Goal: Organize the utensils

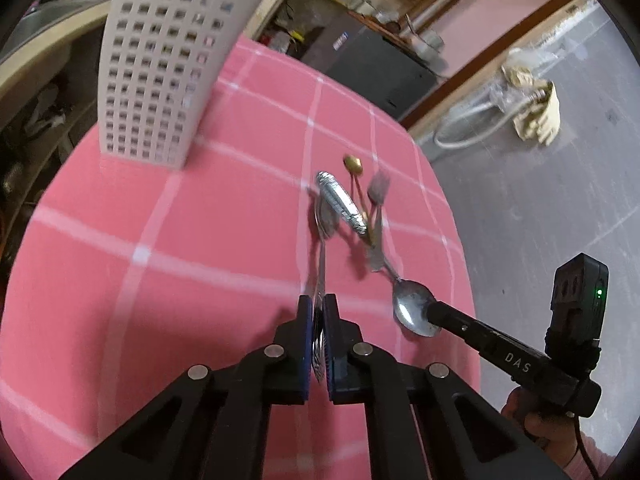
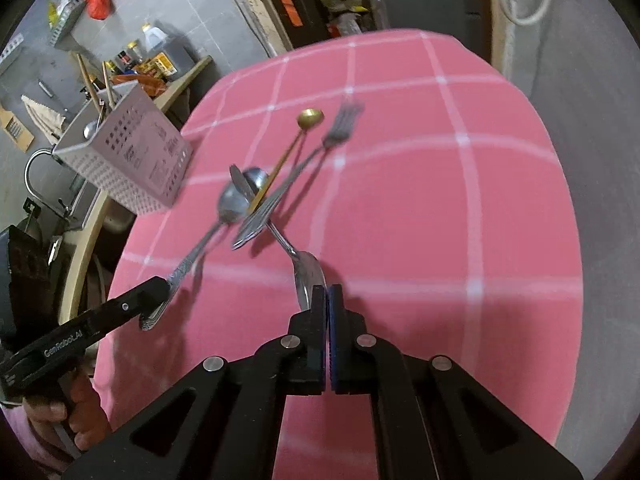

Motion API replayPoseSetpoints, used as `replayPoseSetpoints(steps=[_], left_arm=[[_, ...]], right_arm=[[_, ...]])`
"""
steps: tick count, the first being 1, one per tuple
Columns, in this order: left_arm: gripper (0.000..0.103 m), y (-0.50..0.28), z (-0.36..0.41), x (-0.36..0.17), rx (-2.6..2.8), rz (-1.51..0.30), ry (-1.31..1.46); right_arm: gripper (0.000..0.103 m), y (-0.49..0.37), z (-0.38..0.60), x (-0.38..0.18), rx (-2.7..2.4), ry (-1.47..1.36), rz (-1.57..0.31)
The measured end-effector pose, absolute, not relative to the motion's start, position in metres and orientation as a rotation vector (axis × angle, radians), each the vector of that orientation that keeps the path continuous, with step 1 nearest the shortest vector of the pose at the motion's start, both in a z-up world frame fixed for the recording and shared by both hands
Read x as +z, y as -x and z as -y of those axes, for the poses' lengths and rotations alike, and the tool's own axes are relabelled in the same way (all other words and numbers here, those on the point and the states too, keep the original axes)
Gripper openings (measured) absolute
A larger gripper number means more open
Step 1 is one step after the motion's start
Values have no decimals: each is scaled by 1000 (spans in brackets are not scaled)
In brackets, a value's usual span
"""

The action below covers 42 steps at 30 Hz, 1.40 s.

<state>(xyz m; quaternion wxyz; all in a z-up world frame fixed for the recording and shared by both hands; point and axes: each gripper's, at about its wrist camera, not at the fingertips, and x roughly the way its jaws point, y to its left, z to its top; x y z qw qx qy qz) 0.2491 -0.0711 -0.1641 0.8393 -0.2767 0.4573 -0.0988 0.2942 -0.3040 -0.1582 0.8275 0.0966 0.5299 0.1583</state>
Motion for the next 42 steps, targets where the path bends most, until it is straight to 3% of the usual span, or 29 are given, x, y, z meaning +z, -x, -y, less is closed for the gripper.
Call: replayPoseSetpoints(steps=[16,19,24,27,31,42], left_arm=[[4,-204,62,-175,-292,-1112,472],[9,-205,59,-172,-287,-1107,461],[30,-208,55,-169,-292,-1095,461],[37,-207,51,-166,-278,-1080,446],[37,-218,45,-162,-251,-1049,456],[37,-272,41,-163,-236,-971,427]], right_arm=[[3,-265,313,-166,363,-236,-1179],[3,-272,306,-164,388,-195,-1179],[4,-274,303,-160,420,-145,-1186],[6,-276,301,-157,438,-121,-1187],[20,-282,302,-153,465,-107,-1179],[20,-344,270,-148,713,-15,-1130]])
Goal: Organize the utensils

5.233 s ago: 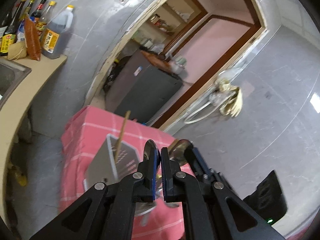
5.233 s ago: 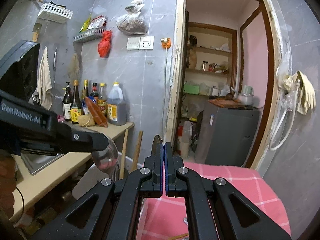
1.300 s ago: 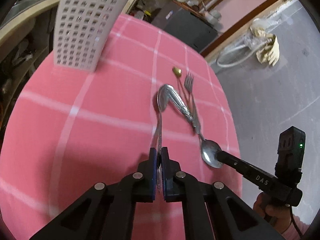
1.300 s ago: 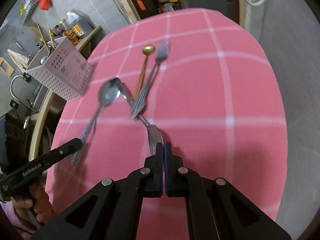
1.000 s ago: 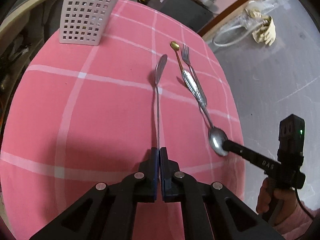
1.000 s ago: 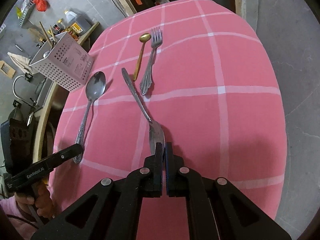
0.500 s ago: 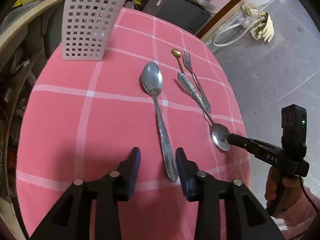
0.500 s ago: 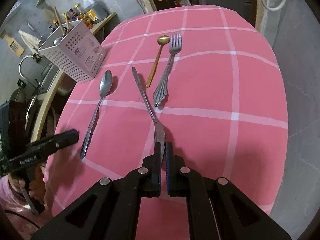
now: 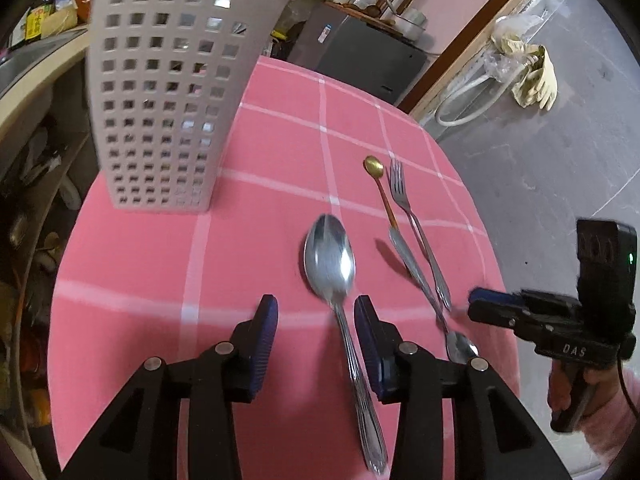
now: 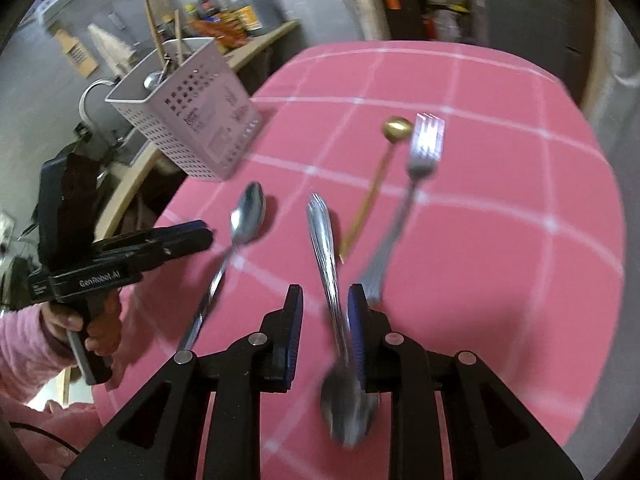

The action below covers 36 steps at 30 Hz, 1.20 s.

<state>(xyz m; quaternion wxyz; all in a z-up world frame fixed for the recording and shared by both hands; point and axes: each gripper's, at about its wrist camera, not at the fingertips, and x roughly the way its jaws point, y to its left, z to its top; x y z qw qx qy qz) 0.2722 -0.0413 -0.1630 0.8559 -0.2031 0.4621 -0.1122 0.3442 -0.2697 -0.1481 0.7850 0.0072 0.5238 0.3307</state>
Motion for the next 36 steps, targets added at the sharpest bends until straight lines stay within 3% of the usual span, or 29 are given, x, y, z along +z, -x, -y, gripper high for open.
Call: replayPoseSetpoints(steps=[19,20,27,29,36], left_arm=[[36,-312,44,-175,-324,-967,487],[34,-314,44,-175,-331,-969,492],[12,-316,49,-177,-318,-999,476],[8,-316,50,-176,-311,-1003,479],[3,-313,53,-172,-301,-1024,464]], right_arm=[[17,-413,228,-167,994,123,-1256],[13,-412,228,-167,999,119,-1259],[11,-401,232,-159,958,107,-1255],[2,-398,230,-156,938,98,-1250],[1,-384,233,-149,855,55,-1239]])
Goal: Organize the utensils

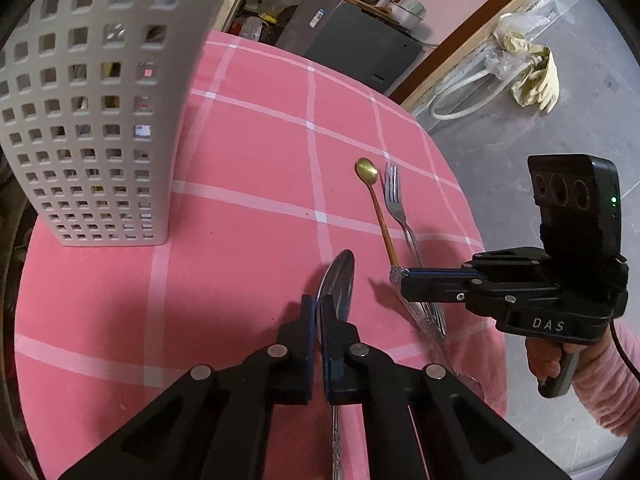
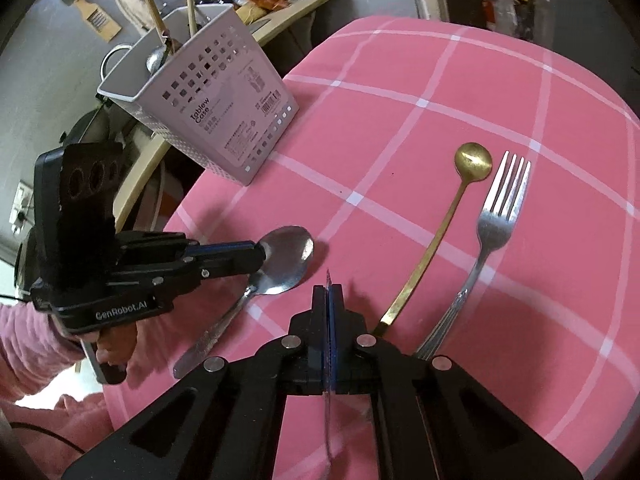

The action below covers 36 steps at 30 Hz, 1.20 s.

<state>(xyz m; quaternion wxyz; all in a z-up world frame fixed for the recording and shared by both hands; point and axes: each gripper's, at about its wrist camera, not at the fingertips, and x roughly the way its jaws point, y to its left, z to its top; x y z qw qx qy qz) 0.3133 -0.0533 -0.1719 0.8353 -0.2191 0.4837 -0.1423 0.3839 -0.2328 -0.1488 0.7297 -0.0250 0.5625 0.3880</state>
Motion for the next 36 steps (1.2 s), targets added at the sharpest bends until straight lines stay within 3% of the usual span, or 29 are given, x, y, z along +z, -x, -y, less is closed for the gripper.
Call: replayPoseSetpoints(steps=[27,36], left_arm=[[3,-334,95,-152,-431,-1197,120],[3,-323,87,-148,-422,-1168,162]], right_arm=[[1,-338,252,-164,493,-188,-1190],[1,-321,248,-154,385,-190,-1115]])
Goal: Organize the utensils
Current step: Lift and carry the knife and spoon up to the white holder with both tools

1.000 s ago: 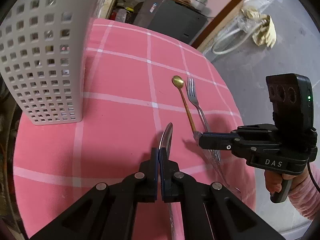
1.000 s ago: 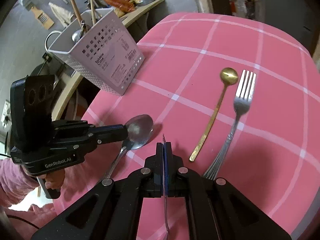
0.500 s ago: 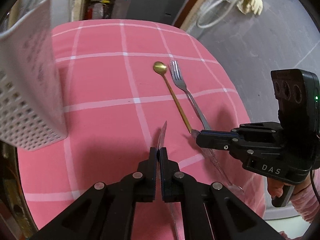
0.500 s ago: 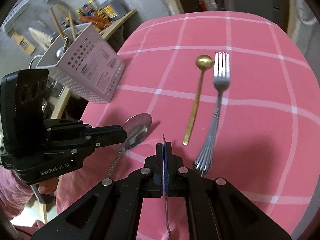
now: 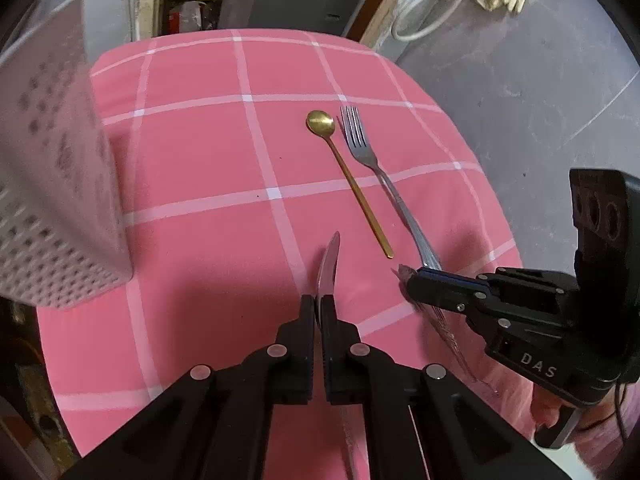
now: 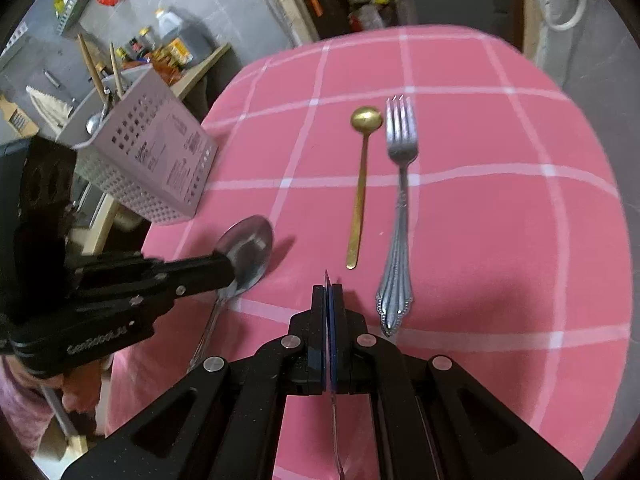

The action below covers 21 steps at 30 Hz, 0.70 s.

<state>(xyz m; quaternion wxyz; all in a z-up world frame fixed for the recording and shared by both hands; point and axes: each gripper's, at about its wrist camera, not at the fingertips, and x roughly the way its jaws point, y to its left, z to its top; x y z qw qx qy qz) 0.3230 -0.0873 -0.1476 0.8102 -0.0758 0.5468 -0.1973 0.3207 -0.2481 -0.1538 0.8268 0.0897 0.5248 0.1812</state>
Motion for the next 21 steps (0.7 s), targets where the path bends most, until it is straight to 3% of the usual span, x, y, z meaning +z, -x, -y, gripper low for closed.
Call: replayPoseSetpoints(steps=[21], left_arm=[[2,-246,30,-26,-289,-665,201]], right_arm=[[1,-253,216,-15,66,-78,-463]])
